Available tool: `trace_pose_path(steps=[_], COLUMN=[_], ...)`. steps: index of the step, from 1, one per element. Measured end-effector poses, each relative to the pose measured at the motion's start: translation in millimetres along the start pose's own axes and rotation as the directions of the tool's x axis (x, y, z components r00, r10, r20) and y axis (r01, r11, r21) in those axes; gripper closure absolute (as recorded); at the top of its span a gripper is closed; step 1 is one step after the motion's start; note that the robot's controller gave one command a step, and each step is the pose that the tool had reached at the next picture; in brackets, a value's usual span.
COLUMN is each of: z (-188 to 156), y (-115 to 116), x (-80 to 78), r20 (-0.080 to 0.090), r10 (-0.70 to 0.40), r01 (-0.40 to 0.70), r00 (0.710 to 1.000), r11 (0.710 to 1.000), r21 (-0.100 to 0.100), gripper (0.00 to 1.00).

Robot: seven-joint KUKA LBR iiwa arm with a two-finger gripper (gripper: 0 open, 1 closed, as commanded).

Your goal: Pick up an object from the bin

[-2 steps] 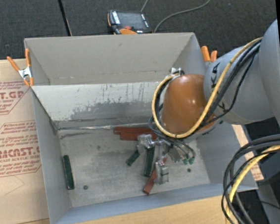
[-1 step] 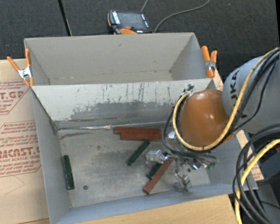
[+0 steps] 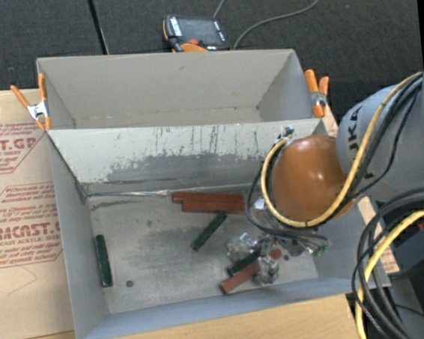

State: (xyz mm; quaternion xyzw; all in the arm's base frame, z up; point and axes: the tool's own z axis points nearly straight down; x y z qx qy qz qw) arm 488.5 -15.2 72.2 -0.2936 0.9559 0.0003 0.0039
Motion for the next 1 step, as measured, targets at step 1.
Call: trace_pose_path(steps=[1], z=[-215.1], y=[37.9], x=[-37.5], r20=[0.003], r10=[0.041], r01=[-0.041], r00=[0.999], r11=[0.999], r21=[0.003], gripper=[1.0])
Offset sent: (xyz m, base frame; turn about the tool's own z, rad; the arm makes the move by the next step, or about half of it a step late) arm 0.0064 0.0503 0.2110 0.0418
